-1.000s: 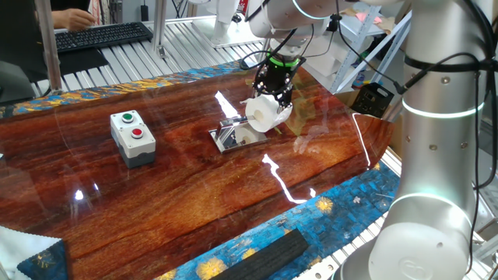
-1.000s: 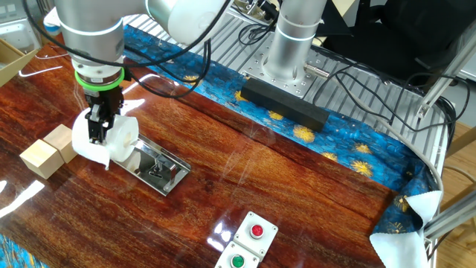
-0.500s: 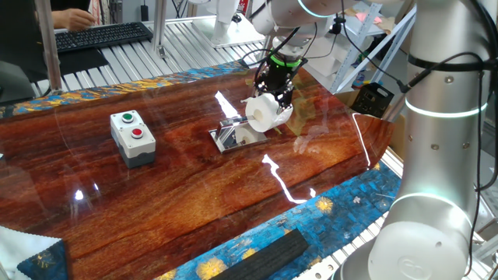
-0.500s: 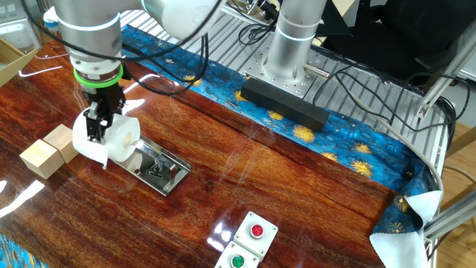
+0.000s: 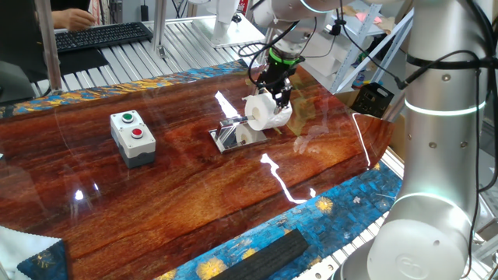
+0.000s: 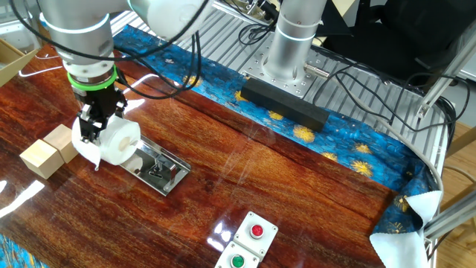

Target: Take the roll of paper down from the shelf

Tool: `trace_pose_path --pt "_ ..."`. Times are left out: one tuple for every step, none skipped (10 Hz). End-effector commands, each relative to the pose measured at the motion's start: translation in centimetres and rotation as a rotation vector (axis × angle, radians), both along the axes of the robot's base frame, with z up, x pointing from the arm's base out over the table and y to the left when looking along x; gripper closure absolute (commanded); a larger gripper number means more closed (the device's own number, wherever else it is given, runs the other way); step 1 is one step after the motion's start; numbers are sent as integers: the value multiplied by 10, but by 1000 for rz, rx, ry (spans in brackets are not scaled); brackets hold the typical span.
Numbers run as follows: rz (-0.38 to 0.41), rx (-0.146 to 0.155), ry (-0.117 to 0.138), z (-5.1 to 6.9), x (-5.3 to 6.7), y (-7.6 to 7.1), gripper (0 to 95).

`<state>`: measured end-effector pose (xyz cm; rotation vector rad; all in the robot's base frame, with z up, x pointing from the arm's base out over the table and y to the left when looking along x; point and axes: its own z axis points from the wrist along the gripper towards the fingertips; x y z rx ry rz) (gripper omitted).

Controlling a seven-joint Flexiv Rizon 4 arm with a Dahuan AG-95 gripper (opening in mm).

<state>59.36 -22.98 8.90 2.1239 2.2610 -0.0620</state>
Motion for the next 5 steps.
trace_pose_path --pt "52 4 8 1 -1 1 950" --pt "74 5 6 1 -1 1 950" --pt "91 11 6 1 -1 1 950" --pt "96 13 7 1 -1 1 950" --pt "115 16 7 2 -6 -5 950"
